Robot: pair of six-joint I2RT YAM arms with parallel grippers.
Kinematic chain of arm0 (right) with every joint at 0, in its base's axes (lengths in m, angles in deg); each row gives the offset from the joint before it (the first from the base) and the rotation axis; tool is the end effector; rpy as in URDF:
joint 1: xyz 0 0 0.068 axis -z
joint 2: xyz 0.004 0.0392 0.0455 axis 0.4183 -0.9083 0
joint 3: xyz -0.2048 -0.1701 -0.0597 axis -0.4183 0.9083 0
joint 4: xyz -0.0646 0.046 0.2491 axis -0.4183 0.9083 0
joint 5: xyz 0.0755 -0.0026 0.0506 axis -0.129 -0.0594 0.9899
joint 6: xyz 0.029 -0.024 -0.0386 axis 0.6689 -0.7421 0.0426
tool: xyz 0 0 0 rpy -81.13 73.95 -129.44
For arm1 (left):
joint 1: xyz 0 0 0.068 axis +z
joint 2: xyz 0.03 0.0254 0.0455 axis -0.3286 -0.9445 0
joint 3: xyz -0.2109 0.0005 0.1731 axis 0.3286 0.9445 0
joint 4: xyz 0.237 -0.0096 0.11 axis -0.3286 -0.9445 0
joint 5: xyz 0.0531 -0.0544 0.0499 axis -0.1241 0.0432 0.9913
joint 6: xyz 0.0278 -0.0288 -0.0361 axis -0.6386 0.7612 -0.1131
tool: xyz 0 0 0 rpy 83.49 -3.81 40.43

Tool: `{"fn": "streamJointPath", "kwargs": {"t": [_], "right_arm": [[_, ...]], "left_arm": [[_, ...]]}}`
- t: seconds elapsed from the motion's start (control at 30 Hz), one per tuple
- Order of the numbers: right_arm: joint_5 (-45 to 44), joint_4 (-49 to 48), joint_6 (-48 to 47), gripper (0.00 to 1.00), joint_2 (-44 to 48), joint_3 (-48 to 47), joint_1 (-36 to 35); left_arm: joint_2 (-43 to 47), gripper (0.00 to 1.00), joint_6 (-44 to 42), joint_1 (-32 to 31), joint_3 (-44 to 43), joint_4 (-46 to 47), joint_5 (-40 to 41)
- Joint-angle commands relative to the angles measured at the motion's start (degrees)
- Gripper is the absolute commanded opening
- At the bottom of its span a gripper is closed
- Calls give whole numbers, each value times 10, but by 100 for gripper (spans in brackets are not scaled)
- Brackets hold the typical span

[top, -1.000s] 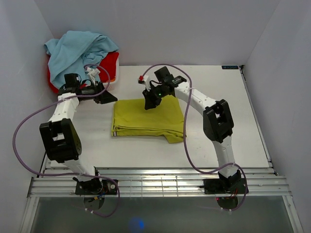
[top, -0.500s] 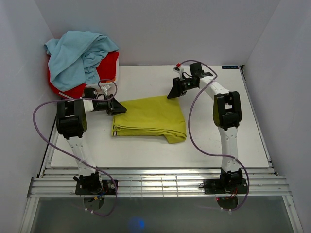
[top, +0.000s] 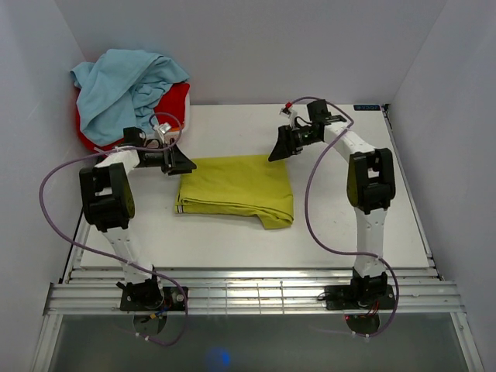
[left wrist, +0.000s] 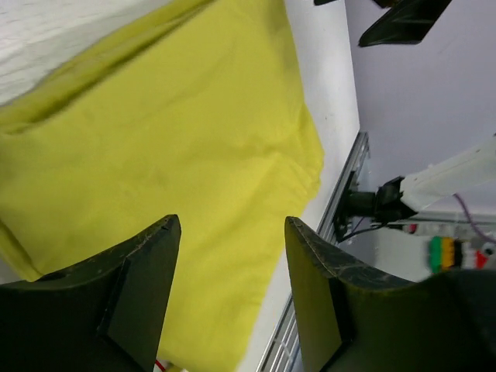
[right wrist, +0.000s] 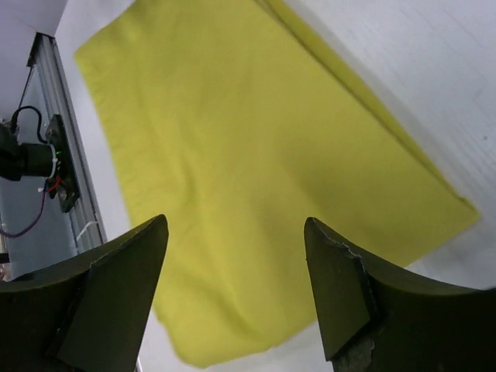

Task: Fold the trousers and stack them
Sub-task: Neatly place the folded trousers to the corner

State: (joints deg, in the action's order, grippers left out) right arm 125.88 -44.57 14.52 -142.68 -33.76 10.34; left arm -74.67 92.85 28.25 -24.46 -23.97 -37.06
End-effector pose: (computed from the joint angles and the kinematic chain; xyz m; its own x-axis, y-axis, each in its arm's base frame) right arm 0.4673 0.1493 0.1943 -0.7023 -0.2781 -0.6553 -0.7013 0.4285 0.5697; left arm 0.3990 0.0303 0.1671 -0.9205 -0.1662 -0.3536 0.2566 0.4253 -0.8679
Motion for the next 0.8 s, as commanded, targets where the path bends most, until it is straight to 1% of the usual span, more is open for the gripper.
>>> {"fn": "streamJointPath", "kwargs": {"t": [0.0,0.03,0.07,0.13,0.17,0.27,0.3,0.37,0.4,0.43,0.47,0.57,0.6,0.63,0.67,0.7,0.73,0.77], "right_arm": [[29,7,10,77,122,54,-10],[39,-3,13,77,152,80,-20],[44,-10,18,77,164,133,-26],[55,-25,24,77,185,180,-45],[57,-29,25,76,188,220,-52],[70,-65,44,72,185,278,-71],[71,-77,50,71,184,314,-73],[63,-102,70,71,171,346,-77],[55,-116,72,70,165,368,-77],[37,-119,72,70,150,376,-75],[33,-122,71,70,140,382,-74],[13,-114,61,68,122,393,-59],[5,-87,39,68,124,390,-57],[-7,-69,26,68,135,372,-54],[-13,-52,12,68,146,359,-54],[-19,-32,-20,68,156,341,-55],[-37,5,-34,68,182,320,-61],[-49,21,-49,68,195,272,-67]], "left_arm": [[127,67,-180,3,17,-158,2],[138,66,-196,3,31,-182,-2],[152,65,-217,3,60,-190,-11],[155,63,-227,3,89,-200,-14],[154,61,-233,3,104,-200,-19],[128,58,-242,3,147,-201,-19],[108,57,-244,3,165,-199,-14],[87,56,-244,4,178,-187,-2],[78,56,-212,7,185,-169,9],[60,56,-202,15,195,-138,19],[49,56,-194,18,195,-128,24],[20,53,-181,29,187,-116,29],[20,53,-185,30,185,-127,31],[23,55,-206,30,184,-138,31],[41,59,-224,30,175,-153,24],[56,64,-246,31,168,-188,15],[72,69,-283,33,161,-206,7],[112,78,-297,39,142,-222,-15]]}}
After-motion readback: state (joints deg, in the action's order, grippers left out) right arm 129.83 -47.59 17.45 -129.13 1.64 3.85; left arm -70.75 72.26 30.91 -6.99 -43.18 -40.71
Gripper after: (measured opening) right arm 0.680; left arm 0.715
